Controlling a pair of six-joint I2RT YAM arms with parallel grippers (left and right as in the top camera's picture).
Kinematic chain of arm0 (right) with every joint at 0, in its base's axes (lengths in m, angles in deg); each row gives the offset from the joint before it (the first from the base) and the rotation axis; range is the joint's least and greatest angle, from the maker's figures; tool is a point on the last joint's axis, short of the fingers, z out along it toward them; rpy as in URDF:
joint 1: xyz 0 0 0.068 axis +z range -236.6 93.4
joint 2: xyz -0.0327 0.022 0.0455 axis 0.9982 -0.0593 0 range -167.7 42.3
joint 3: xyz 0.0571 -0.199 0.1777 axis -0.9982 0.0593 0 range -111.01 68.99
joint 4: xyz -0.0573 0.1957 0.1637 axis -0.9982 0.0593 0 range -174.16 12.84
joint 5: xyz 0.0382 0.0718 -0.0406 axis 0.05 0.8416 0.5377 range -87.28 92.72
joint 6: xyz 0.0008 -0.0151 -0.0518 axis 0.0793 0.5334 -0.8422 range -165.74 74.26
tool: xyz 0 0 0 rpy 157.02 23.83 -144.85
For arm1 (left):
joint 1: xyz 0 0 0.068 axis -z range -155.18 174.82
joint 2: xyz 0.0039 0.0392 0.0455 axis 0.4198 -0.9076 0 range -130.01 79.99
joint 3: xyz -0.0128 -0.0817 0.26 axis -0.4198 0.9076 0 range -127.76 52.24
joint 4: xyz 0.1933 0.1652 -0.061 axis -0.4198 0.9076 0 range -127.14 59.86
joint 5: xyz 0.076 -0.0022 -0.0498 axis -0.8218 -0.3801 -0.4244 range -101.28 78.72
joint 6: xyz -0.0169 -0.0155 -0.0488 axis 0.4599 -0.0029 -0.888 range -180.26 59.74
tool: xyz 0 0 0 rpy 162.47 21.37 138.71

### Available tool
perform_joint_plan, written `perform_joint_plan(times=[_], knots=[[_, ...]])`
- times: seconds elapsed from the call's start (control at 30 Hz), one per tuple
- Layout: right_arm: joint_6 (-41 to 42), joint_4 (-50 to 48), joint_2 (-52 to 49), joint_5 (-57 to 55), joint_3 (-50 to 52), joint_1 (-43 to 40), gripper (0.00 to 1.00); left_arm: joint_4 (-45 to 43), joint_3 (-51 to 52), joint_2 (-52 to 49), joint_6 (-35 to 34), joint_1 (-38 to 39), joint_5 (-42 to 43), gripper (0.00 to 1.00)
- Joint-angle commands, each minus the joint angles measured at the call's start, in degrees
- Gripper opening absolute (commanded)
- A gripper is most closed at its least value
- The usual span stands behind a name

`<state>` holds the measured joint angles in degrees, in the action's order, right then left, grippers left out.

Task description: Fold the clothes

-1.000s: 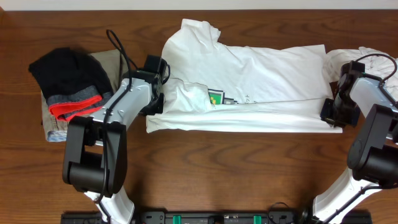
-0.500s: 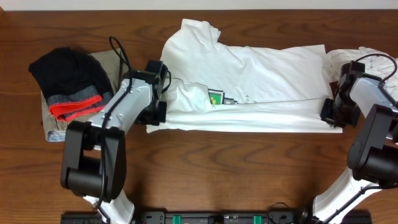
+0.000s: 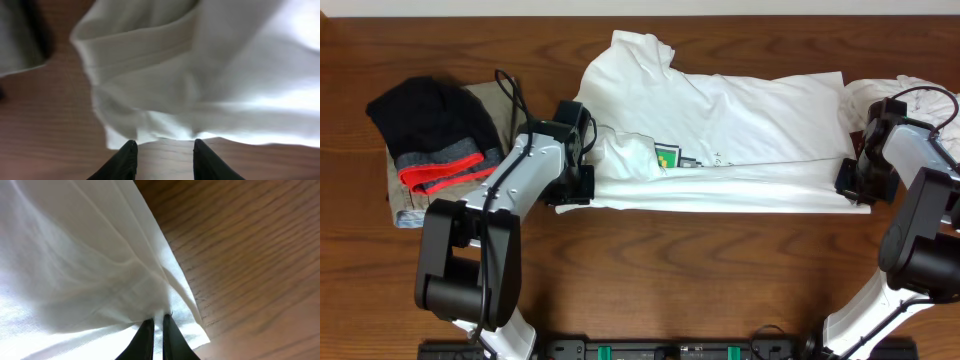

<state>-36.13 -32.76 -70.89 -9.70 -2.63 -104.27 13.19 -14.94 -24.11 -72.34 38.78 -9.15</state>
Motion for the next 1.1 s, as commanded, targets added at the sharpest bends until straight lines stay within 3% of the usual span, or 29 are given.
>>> perform_joint_plan(times=[0.0,0.6,0.73,1.07], knots=[[-0.46,0.42,-0.39,0.68,1.20,-0.44,0.07,-0.26,0.46,0.48,-2.89,-0.07,-4.76,0.37],[-0.46,0.61,-0.39,0.70,1.20,-0.44,0.07,-2.93,4.26,0.37,-4.59,-0.11,-4.96,0.40],[-0.48,0.68,-0.39,0.68,1.20,-0.44,0.07,-2.91,4.28,0.37,-4.57,-0.11,-7.78,0.20],[-0.46,0.76,-0.39,0.70,1.20,-0.44,0.06,-2.89,4.31,0.37,-4.59,-0.15,-10.80,0.09]])
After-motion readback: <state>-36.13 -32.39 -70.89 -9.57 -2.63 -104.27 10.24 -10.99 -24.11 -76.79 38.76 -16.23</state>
